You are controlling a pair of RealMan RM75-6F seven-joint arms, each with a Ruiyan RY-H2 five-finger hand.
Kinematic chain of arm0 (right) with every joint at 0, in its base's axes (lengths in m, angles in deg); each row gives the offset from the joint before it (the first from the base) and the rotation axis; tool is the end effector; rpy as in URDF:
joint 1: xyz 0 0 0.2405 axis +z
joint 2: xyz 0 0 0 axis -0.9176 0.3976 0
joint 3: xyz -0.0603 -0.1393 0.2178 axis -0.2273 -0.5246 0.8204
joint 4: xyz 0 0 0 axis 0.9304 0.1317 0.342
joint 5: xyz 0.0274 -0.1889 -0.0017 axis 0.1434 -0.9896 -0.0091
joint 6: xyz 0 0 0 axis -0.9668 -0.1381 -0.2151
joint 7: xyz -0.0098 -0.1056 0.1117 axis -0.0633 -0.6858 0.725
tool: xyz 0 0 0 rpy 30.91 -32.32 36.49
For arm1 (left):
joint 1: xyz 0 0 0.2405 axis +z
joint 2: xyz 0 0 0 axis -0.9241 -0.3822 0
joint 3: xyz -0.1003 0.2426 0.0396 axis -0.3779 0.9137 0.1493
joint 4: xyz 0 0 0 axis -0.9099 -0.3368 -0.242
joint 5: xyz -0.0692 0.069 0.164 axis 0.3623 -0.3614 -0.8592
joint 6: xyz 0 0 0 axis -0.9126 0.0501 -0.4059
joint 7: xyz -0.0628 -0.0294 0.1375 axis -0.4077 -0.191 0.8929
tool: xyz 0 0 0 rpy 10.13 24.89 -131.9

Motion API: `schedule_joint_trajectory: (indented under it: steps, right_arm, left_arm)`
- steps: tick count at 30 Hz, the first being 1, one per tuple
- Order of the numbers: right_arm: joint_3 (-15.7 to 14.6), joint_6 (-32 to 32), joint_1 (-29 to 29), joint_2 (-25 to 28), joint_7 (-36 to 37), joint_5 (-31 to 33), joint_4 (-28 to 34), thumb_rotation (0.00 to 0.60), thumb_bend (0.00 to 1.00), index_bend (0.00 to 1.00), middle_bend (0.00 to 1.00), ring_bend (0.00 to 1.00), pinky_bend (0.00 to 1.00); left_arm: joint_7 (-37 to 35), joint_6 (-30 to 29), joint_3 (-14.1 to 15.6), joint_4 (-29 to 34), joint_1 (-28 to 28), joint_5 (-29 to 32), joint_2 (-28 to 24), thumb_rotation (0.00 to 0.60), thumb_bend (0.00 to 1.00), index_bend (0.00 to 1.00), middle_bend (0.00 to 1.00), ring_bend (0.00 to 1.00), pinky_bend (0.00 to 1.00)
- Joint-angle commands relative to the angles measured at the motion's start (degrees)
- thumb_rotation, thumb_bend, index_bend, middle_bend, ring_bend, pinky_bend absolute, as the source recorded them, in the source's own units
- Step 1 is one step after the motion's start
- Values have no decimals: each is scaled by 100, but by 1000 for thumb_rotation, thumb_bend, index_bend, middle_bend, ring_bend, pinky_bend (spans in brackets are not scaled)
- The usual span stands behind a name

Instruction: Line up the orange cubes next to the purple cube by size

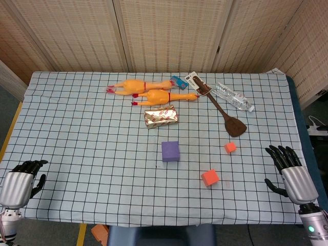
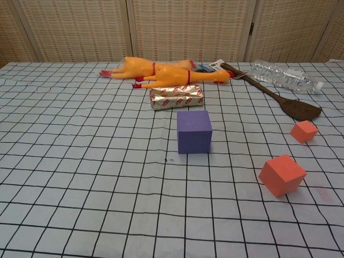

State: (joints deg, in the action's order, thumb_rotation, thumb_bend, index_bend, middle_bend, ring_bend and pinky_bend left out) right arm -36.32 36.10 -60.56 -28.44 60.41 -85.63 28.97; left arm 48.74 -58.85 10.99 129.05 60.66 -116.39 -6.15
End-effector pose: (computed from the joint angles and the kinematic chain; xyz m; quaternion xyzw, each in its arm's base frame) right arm -0.3022 -0.1874 0.1729 0.6431 -0.3713 0.3999 0.5372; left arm -0.3190 0.2034 0.1495 -0.6349 -0.2664 -0.3932 0.6094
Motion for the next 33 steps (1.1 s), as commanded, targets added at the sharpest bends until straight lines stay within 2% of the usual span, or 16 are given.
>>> schedule_joint_trajectory:
  steps: [1,7,10,13,15,16,18,21,24,26,29,33]
  right_arm:
    - [-9,-21,2,-19,14,4,-63,600,170,75,53,0,0]
    - [19,-183,38,-60,-113,182,-99,600,170,80,55,0,24]
    - [46,-48,4,-138,-244,145,-155,600,168,84,115,38,93]
    - [92,149,-59,-283,-487,122,-281,600,151,80,261,236,244]
    - [141,292,-88,-408,-638,98,-391,600,134,90,424,425,395]
    - [151,341,-89,-459,-688,63,-449,600,128,103,487,486,448]
    - [140,406,-65,-538,-692,-65,-578,600,112,208,653,632,593]
    - [113,328,36,-576,-755,-211,-731,600,82,338,774,734,698]
    - [147,-90,279,-527,-1055,-184,-678,600,52,384,845,807,785]
    - [177,-633,506,-402,-1245,17,-442,600,38,391,878,841,826]
    - [201,-1539,853,-158,-1119,444,63,600,27,369,893,856,844]
    - [244,-2268,1167,-148,-1043,864,274,600,22,294,899,863,852]
  left_arm:
    - [-146,604,96,590,-48,301,-260,600,448,349,419,370,549]
    - [-81,666,124,832,-67,321,-368,600,448,349,422,372,548]
    - [-142,681,150,865,-86,275,-402,600,448,349,423,372,550]
    - [-195,657,164,814,-105,209,-404,600,448,350,433,378,550]
    - [-201,646,170,802,-98,215,-407,600,449,351,442,380,550]
    - [-206,630,168,813,-91,218,-414,600,449,351,444,380,550]
    - [-232,585,157,821,-74,229,-418,600,449,351,448,380,550]
    - [-283,560,138,830,-43,297,-436,600,449,351,453,380,550]
    - [-340,554,87,837,-30,401,-441,600,448,351,460,381,550]
    - [-354,558,75,855,-22,441,-444,600,448,352,462,381,551]
    - [-341,571,107,886,-23,408,-468,600,449,352,465,383,552]
    - [-324,613,132,901,-35,399,-490,600,448,356,473,383,552]
